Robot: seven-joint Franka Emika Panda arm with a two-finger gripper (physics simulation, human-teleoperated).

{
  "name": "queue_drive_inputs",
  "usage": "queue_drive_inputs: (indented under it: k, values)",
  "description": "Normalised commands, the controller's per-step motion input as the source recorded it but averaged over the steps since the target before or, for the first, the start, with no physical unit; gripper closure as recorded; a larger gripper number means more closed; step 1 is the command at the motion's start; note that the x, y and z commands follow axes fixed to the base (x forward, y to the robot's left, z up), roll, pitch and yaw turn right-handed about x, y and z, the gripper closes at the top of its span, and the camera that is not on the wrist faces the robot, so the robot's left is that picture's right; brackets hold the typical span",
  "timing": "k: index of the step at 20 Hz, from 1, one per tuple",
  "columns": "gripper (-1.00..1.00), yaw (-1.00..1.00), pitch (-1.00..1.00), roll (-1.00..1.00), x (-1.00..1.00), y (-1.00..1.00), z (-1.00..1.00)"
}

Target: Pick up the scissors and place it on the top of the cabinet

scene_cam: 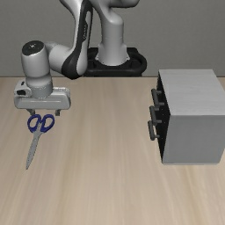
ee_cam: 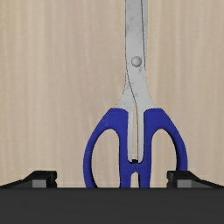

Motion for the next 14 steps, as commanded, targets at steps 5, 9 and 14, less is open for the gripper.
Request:
queue_drive_inputs:
  k: [5,9,14]
  values:
    - [-1.00,0.00,0.00,0.00,0.00,0.00,-1.00]
    - [1.00,0.00,0.00,0.00,0.00,0.00,0.00]
    - [1.00,0.00,0.00,0.00,0.00,0.00,0.00]
